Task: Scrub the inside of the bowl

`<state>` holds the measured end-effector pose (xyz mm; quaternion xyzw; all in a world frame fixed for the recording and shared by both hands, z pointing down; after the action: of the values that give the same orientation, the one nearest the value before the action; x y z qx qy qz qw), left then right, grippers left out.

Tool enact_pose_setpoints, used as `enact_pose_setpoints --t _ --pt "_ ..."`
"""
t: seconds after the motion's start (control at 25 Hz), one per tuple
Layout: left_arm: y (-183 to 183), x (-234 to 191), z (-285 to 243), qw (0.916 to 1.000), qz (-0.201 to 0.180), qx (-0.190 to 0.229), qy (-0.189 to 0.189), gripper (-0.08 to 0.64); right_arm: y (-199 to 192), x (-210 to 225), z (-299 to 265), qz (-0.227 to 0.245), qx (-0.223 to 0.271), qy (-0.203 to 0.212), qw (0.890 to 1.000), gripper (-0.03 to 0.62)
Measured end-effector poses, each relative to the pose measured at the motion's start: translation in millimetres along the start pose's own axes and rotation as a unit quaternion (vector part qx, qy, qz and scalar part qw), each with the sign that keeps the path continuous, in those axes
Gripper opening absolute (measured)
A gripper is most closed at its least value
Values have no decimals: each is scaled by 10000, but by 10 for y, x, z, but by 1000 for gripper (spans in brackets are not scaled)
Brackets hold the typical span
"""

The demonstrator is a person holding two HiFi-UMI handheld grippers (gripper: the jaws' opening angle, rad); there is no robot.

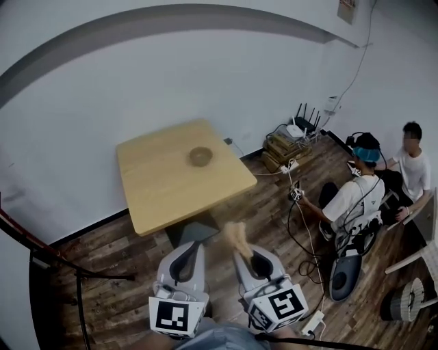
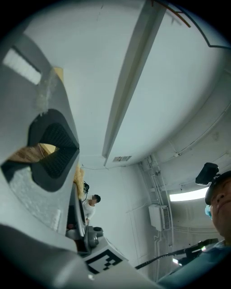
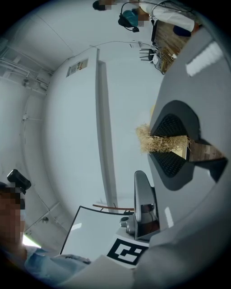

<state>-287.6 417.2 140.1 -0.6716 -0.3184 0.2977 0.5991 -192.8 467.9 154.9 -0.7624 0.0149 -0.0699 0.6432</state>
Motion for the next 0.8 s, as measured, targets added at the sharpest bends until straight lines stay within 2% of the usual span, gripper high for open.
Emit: enact_pose_setpoints --t 0.32,0.8 --pt "42 -437 -333 9997 118 190 -126 20 139 -7 -497 199 35 -77 9998 64" --pt "-256 -574 -653 9985 426 -169 -315 20 -30 125 -764 98 -314 -191 9993 64"
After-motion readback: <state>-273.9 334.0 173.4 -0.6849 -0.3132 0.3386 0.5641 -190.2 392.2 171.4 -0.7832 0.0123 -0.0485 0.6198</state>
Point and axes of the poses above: the fingertips, and each gripper's own axes: z backward along the fingers, x to its right, y out of its top, the point moved 2 cm from there along z, backward along the fingers, and after that the axes turned 6 degrees about -x, right-handed, at the moved point
